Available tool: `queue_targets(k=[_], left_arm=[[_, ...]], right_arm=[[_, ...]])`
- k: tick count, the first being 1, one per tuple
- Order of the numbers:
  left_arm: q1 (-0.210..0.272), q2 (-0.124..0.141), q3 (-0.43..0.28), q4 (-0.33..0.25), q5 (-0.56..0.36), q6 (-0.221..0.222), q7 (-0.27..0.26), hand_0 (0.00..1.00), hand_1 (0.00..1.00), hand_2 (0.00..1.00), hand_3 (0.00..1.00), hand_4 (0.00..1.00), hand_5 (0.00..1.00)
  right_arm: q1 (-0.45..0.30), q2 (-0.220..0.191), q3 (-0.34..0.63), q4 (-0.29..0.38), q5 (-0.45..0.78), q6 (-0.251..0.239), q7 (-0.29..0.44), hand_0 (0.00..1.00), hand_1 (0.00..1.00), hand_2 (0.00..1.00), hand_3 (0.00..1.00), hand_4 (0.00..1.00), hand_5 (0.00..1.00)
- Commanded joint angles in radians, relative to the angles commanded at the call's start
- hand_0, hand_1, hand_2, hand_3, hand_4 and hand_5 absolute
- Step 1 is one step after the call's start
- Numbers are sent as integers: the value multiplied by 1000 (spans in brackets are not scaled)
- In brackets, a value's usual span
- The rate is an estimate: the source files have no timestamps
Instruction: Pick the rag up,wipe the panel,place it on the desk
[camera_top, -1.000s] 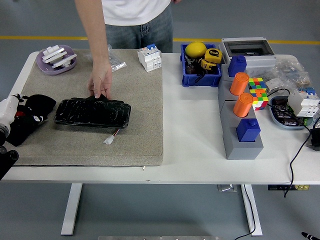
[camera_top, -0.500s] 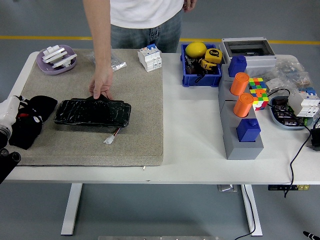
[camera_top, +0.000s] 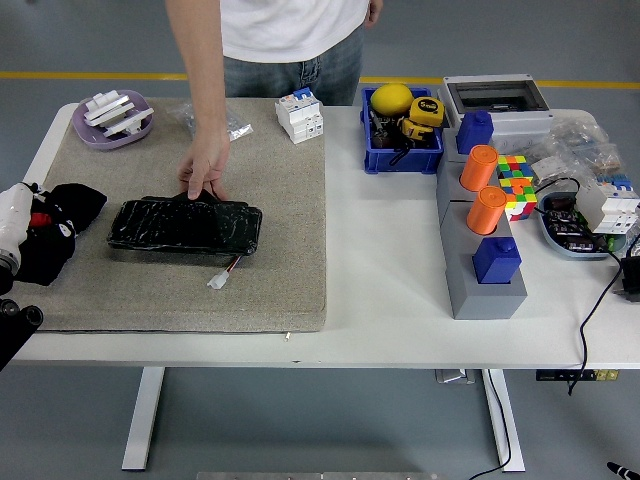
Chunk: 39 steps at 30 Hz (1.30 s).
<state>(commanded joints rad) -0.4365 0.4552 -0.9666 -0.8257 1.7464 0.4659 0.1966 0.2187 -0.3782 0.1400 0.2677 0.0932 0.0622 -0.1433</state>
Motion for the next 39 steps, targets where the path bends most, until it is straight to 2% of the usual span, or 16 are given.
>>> queue_targets(k=[1, 6, 7, 13, 17, 20, 30, 39], left_arm=[[1, 0, -3, -3, 2, 3, 0, 274, 169, 431, 391, 187, 2], [12, 0, -33, -41, 12, 3, 5, 274, 169, 431, 391, 187, 2], [18, -2, -43, -57, 18, 2, 7, 264, 164, 423, 382, 152, 2], [69, -26, -115, -193, 66, 1, 28, 263, 159, 422, 382, 148, 2], [88, -47, -134, -261, 101, 3, 45, 263, 159, 422, 382, 148, 2], [86, -54, -116, -270, 98, 9, 42, 266, 163, 429, 390, 170, 2], [74, -75, -66, -217, 73, 26, 27, 266, 165, 427, 394, 186, 2], [72, -106, -29, -251, 87, 37, 30, 266, 167, 429, 397, 190, 2]], right_arm=[[0, 0, 0, 0, 2, 0, 0, 709, 676, 693, 637, 998, 554], [0, 2, -2, 0, 5, 1, 2, 709, 676, 693, 637, 998, 554], [0, 2, -3, -1, 6, 1, 2, 708, 676, 693, 637, 998, 554], [-4, 1, -7, -1, 13, 1, 4, 709, 676, 693, 637, 998, 554], [-7, 3, -12, -1, 20, 2, 7, 709, 676, 693, 637, 998, 554], [-6, 4, -18, -1, 25, 3, 10, 709, 676, 693, 637, 998, 554], [-4, 3, -17, -2, 27, 2, 11, 708, 676, 693, 637, 998, 554], [-5, 0, -4, -4, 13, 2, 5, 709, 676, 693, 637, 998, 554]])
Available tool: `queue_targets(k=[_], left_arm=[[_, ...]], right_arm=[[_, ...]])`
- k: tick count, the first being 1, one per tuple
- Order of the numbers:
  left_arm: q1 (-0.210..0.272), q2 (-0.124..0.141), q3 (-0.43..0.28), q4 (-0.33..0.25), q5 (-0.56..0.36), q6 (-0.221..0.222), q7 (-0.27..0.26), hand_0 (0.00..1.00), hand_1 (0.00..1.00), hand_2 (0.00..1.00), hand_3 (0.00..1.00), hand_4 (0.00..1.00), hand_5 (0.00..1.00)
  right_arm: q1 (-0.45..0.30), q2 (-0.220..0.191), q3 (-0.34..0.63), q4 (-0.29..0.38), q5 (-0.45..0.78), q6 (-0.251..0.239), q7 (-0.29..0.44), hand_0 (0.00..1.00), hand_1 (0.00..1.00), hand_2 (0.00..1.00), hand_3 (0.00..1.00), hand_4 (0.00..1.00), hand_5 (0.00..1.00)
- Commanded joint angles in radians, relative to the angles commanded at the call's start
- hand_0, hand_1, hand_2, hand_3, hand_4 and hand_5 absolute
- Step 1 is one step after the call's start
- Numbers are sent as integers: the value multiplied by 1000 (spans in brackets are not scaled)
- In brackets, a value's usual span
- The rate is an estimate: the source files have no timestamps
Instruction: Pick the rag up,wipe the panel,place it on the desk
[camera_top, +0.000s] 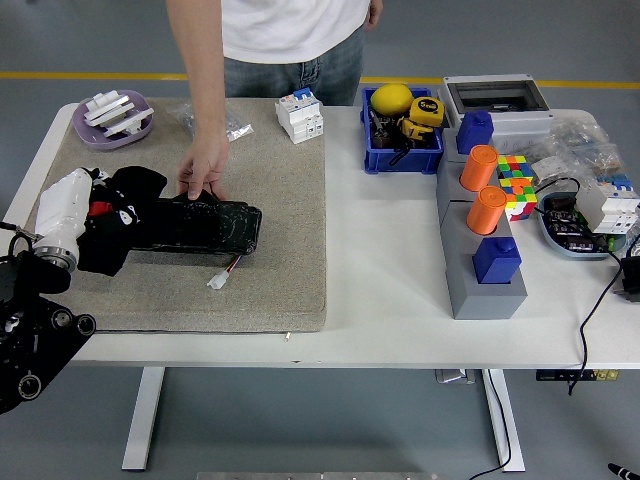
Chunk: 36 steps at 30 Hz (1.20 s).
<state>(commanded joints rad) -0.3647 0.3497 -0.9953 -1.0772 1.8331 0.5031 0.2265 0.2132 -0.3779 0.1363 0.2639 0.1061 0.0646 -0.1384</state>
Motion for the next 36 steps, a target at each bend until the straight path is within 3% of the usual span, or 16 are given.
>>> queue_targets(k=[13, 28, 36], left_arm=[[10, -53, 109, -85, 36, 27, 25, 265, 169, 430, 399, 188, 2], [-10, -78, 272, -157, 61, 32, 53, 266, 172, 431, 401, 187, 2], [-18, -81, 302, -172, 69, 30, 67, 268, 172, 433, 405, 191, 2]], right_arm=[[-7, -5, 2, -2, -5, 1, 0, 711, 676, 693, 637, 998, 555], [-7, -13, 48, -8, -50, -1, -22, 710, 676, 693, 637, 998, 555], [-6, -13, 59, -9, -59, -2, -27, 708, 676, 693, 638, 998, 553]])
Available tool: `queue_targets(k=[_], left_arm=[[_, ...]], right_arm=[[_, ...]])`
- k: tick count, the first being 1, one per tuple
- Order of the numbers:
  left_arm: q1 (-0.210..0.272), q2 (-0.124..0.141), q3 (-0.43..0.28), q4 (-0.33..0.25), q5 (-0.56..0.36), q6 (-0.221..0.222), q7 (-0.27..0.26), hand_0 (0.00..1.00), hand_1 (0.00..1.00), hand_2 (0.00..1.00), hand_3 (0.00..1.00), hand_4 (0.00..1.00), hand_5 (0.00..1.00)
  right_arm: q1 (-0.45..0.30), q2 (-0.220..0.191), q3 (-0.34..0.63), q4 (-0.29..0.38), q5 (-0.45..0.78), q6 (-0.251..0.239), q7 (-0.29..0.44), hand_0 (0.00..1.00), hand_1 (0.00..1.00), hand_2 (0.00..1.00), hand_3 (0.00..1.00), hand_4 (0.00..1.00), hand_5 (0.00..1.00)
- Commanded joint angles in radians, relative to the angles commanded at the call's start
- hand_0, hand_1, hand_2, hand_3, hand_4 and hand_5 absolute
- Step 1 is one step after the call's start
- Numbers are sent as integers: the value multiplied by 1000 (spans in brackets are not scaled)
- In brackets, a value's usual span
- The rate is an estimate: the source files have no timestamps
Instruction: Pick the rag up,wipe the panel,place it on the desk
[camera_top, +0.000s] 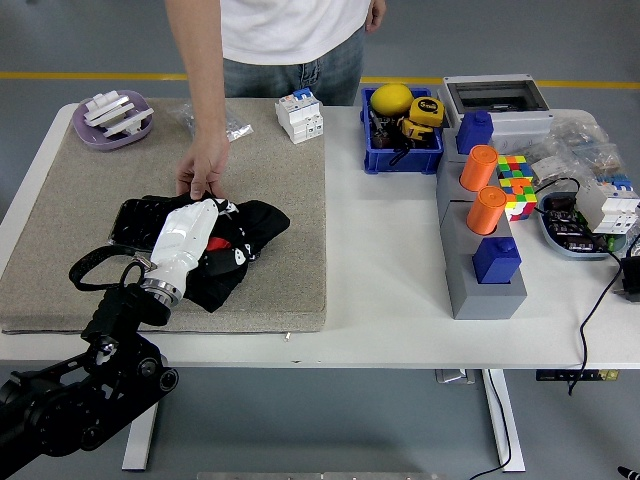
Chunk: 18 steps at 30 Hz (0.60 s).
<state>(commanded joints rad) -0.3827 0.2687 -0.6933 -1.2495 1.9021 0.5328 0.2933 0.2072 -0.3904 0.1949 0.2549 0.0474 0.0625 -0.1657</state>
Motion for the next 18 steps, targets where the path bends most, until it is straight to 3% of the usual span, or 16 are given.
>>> queue_targets(k=[6, 18], left_arm=[[-5, 5, -16, 22, 0, 4, 4, 268, 172, 432, 404, 185, 2], [-18, 50, -89, 112, -23, 6, -2, 270, 173, 433, 405, 184, 2]], right_arm=[[1, 3, -6, 0, 8, 1, 2, 711, 676, 693, 638, 998, 555], [0, 3, -8, 0, 13, 1, 3, 711, 676, 693, 637, 998, 555]])
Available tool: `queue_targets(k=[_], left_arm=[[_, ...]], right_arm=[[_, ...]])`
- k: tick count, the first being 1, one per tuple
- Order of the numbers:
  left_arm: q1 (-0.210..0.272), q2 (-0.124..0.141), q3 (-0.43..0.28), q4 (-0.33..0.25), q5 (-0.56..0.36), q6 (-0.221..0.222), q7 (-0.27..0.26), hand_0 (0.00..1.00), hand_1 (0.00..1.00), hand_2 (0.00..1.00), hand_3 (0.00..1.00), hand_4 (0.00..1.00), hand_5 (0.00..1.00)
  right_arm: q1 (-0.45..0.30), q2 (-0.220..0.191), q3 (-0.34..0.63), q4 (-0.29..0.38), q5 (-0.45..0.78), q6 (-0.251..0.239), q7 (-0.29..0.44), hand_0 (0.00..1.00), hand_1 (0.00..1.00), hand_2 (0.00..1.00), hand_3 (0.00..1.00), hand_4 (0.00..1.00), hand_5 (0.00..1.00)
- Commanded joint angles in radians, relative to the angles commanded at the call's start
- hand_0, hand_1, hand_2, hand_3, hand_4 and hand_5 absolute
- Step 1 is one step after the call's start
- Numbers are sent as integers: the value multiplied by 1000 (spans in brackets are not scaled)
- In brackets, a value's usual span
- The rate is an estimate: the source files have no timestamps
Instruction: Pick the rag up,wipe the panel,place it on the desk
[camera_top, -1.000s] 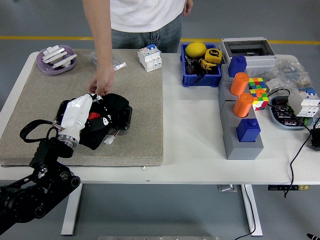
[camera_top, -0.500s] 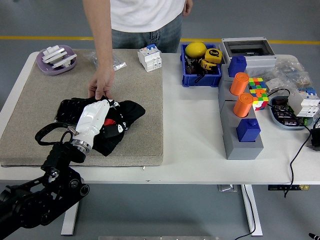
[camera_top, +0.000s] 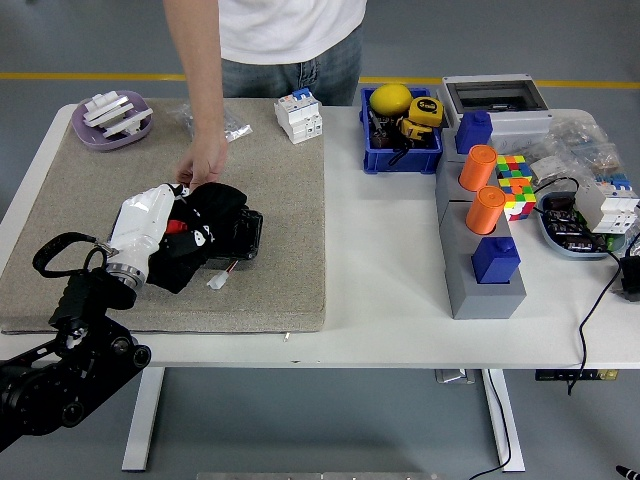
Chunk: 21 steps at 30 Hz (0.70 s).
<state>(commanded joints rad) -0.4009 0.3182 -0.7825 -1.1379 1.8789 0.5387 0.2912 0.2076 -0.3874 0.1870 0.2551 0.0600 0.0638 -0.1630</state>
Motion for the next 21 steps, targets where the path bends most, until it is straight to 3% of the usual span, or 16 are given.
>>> queue_targets(k=[21], left_arm=[[-3, 67, -152, 105, 17, 8, 15, 271, 173, 434, 406, 179, 2]], right_arm=[[2, 1, -4, 0, 7, 1, 1, 711, 676, 693, 637, 998, 552]])
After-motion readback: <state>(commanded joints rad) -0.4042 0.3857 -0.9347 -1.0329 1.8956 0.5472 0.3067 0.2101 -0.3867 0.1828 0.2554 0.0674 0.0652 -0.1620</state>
